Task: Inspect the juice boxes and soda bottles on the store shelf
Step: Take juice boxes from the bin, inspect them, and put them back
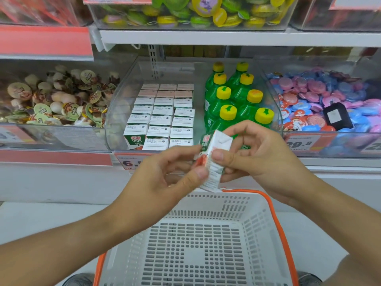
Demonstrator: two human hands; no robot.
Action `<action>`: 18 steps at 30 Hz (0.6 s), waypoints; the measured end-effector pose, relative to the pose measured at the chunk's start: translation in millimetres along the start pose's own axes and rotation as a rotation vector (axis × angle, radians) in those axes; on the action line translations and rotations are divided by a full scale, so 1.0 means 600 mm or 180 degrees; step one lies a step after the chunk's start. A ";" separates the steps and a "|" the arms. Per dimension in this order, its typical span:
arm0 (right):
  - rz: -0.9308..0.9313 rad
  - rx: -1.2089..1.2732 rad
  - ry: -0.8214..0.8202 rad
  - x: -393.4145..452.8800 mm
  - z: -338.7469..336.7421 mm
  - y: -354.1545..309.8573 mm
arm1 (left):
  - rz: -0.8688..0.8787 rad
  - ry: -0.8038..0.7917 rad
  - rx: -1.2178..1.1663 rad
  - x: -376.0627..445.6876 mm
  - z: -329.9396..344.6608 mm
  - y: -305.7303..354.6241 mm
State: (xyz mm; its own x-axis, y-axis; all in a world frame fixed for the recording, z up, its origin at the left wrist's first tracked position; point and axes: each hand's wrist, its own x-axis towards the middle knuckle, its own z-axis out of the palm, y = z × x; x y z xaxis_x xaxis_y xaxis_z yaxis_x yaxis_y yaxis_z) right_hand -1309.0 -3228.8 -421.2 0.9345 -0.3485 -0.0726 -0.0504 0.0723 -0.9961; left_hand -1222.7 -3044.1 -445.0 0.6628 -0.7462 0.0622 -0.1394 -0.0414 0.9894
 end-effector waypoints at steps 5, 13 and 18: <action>-0.0030 -0.0140 0.0110 -0.002 0.005 0.003 | -0.0335 0.0019 -0.0322 -0.001 0.007 -0.008; -0.0163 -0.0386 -0.0216 0.001 0.000 0.009 | -0.0323 0.0096 -0.0637 0.001 0.000 -0.004; -0.0182 -0.0847 -0.0516 -0.001 -0.005 0.013 | -0.0416 0.0223 -0.0888 0.003 0.001 0.005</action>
State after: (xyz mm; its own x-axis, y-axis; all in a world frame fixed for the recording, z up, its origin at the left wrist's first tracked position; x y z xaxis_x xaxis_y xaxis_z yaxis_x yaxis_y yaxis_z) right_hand -1311.0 -3231.0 -429.1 0.9814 -0.1900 -0.0284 -0.0666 -0.1977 -0.9780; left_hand -1222.4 -3045.7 -442.1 0.7123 -0.6985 -0.0687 0.1511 0.0571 0.9869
